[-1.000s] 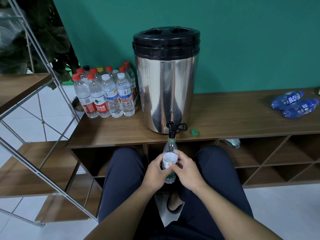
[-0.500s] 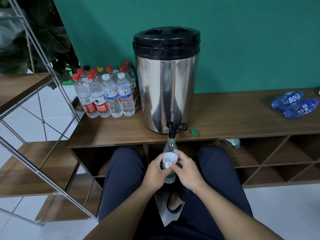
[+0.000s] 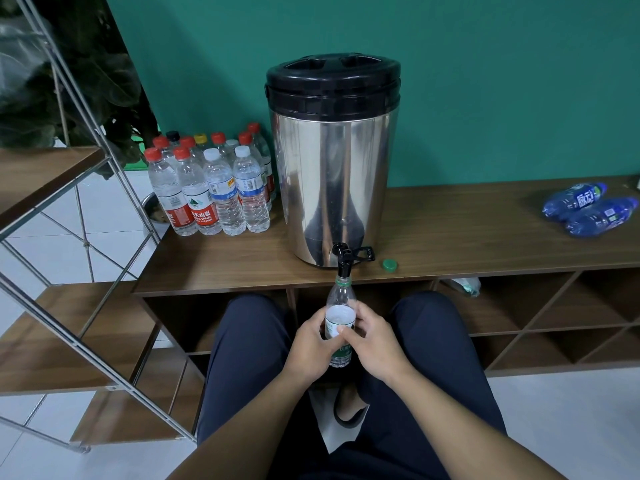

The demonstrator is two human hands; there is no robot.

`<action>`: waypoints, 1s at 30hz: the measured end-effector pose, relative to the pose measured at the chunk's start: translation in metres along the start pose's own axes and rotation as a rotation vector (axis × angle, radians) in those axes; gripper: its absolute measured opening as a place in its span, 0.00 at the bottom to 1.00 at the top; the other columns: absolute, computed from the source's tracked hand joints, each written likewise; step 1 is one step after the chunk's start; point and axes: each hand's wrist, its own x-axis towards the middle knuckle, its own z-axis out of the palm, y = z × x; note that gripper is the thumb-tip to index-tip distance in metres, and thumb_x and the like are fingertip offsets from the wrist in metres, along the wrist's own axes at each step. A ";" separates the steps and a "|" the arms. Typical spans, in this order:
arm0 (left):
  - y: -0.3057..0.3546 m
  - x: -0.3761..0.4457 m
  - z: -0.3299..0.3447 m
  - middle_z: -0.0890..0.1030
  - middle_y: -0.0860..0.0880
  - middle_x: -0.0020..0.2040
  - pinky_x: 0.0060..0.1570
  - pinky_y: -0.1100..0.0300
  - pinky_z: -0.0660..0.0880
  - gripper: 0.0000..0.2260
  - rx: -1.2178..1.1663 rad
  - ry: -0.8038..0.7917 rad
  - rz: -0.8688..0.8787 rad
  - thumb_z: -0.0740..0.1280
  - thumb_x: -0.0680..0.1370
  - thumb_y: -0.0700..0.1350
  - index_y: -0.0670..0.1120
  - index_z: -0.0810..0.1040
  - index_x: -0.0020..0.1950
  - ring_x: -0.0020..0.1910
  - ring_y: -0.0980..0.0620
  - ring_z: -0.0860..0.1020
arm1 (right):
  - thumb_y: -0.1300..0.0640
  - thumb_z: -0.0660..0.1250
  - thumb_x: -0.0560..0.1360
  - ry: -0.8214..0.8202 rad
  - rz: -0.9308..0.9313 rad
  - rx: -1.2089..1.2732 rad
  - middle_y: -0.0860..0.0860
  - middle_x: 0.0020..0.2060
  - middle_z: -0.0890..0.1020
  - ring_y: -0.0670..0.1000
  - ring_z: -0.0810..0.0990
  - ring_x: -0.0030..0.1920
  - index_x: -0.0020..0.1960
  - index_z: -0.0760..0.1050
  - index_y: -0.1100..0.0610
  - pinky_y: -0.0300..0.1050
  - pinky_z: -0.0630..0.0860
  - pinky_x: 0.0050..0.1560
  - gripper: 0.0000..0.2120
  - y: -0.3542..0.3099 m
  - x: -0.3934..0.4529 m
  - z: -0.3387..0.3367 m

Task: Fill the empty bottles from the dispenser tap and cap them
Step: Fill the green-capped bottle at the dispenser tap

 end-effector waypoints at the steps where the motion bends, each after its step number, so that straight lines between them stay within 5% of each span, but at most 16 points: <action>1: 0.000 0.000 0.000 0.88 0.56 0.62 0.68 0.47 0.82 0.21 0.000 -0.001 0.000 0.78 0.80 0.40 0.57 0.82 0.71 0.63 0.55 0.86 | 0.63 0.75 0.82 0.000 0.000 0.003 0.40 0.62 0.88 0.44 0.86 0.65 0.71 0.79 0.42 0.54 0.81 0.73 0.23 0.000 0.000 0.000; 30: 0.005 -0.003 -0.002 0.88 0.57 0.63 0.68 0.47 0.81 0.21 -0.011 0.005 0.001 0.78 0.80 0.41 0.57 0.82 0.71 0.63 0.56 0.85 | 0.60 0.76 0.82 0.009 0.006 -0.067 0.39 0.65 0.87 0.42 0.84 0.68 0.77 0.77 0.47 0.52 0.79 0.75 0.25 0.009 0.003 0.000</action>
